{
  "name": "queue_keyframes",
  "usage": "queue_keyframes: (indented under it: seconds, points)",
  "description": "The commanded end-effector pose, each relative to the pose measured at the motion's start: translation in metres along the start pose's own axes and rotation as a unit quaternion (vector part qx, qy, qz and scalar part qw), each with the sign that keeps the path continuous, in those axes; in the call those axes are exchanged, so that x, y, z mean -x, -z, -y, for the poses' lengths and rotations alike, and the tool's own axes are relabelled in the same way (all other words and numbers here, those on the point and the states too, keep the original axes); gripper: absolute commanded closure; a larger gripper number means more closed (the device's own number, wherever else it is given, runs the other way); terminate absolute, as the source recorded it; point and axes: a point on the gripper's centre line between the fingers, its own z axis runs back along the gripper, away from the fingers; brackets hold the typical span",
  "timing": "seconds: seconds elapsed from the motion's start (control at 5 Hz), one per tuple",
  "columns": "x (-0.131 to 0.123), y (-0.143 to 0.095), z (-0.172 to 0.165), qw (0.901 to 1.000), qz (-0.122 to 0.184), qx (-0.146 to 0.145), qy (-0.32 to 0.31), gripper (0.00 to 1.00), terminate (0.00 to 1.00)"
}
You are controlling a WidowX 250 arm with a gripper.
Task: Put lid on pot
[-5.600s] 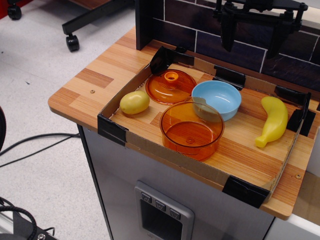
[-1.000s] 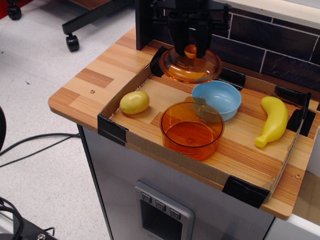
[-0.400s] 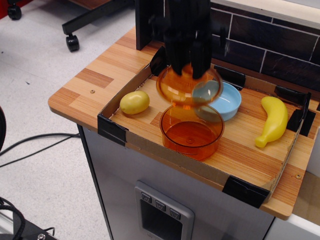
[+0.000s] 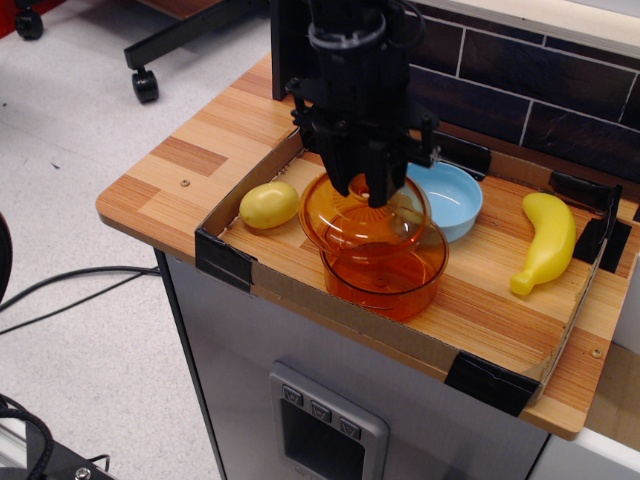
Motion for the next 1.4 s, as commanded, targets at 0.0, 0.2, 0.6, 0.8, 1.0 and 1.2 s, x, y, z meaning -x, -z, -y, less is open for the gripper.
queue_keyframes:
  seconds: [0.0,0.2,0.6,0.8,1.0,1.2]
  points:
    - [0.002,0.015,0.008,0.9995,0.016,-0.022,0.013,1.0,0.0]
    - [0.001,0.02,0.013,0.9996,0.012,-0.025,0.01,1.0,0.0]
    - [-0.008,0.016,0.012,0.9998,0.009,-0.02,0.001,1.0,0.0]
    - [-0.01,0.017,0.012,0.9998,0.005,-0.021,0.0,1.0,0.0]
    - [-0.01,0.011,0.011,0.9997,-0.006,-0.017,0.015,0.0,0.0]
    - [-0.011,-0.02,-0.001,0.9994,-0.034,-0.009,0.007,0.0,0.0]
